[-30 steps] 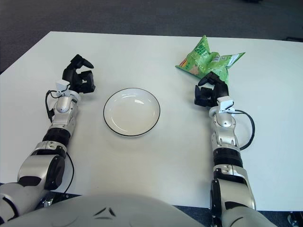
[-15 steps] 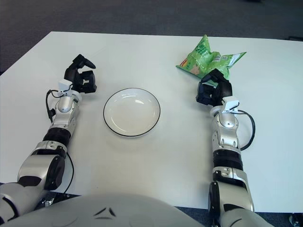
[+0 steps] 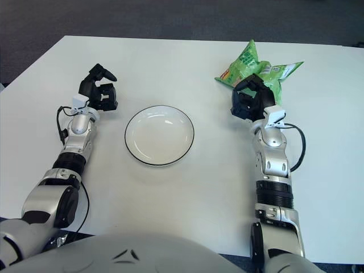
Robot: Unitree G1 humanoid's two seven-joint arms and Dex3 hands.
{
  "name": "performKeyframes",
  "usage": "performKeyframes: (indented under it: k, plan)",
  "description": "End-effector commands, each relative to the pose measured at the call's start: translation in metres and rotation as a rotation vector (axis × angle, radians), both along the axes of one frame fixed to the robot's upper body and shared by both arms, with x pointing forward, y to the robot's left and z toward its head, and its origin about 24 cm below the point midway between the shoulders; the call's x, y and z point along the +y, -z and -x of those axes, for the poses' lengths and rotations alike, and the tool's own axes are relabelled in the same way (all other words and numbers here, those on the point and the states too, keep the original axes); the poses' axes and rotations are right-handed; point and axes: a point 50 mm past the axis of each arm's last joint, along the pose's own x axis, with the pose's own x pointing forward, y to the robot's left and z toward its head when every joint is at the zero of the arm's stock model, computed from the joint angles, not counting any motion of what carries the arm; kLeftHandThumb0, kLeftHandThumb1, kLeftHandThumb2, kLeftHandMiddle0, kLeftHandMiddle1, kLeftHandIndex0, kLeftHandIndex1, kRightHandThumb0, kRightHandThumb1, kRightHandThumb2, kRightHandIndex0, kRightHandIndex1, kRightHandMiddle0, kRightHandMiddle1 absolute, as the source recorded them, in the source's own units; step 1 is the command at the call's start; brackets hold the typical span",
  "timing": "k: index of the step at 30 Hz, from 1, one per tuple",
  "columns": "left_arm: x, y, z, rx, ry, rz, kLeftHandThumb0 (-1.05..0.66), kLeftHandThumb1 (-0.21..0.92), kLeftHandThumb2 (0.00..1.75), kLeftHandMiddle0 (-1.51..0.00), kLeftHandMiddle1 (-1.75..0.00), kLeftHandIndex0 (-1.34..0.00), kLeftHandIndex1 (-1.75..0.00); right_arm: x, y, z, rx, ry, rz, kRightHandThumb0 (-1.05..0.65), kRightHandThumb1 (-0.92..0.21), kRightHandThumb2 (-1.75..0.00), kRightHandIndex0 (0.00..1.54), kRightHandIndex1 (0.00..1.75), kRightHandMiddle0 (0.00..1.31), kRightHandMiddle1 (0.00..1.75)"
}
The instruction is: Put the snack into the plate.
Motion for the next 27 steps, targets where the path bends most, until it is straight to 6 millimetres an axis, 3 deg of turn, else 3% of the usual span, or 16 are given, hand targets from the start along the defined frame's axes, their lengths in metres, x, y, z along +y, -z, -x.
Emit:
performKeyframes:
  k: [1,3,6,8,10,19,27]
  plan:
    - [0.004,0.049,0.023,0.175,-0.024,0.000,-0.45,0.40,1.22,-1.27,-1.75,-0.55,-1.75,-0.003,-0.010,0.001,-0.002,-0.002,0.041,-0.40,-0.58,-0.98,0.83,1.75,0.41,1.75]
    - [0.004,0.049,0.023,0.175,-0.024,0.001,-0.45,0.40,1.22,-1.27,-1.75,-0.55,-1.75,-0.003,-0.016,0.002,-0.004,-0.017,0.064,-0.40,-0.58,-0.98,0.81,1.75,0.41,1.75]
    - [0.004,0.048,0.023,0.175,-0.024,-0.001,-0.45,0.40,1.22,-1.27,-1.75,-0.55,-1.75,0.002,-0.033,0.005,-0.019,-0.065,0.115,-0.14,-0.41,-1.19,0.72,1.70,0.36,1.75]
    - [0.004,0.048,0.024,0.174,-0.023,-0.004,-0.45,0.40,1.22,-1.27,-1.75,-0.55,-1.75,0.003,-0.040,0.005,-0.020,-0.088,0.141,-0.08,-0.39,-1.23,0.68,1.69,0.34,1.75]
    - [0.005,0.048,0.024,0.174,-0.022,-0.008,-0.45,0.40,1.22,-1.27,-1.75,-0.55,-1.75,0.002,-0.044,0.004,-0.017,-0.103,0.177,-0.04,-0.38,-1.25,0.55,1.72,0.40,1.75]
    - [0.005,0.048,0.024,0.182,-0.030,-0.017,-0.45,0.40,1.22,-1.27,-1.75,-0.55,-1.75,-0.014,-0.058,-0.008,-0.015,-0.089,0.401,-0.01,-0.38,-1.26,0.46,1.75,0.44,1.75]
    - [0.006,0.048,0.024,0.182,-0.031,-0.015,-0.45,0.40,1.22,-1.27,-1.75,-0.55,-1.75,-0.021,-0.070,-0.015,-0.017,-0.093,0.488,-0.01,-0.40,-1.23,0.44,1.75,0.42,1.75]
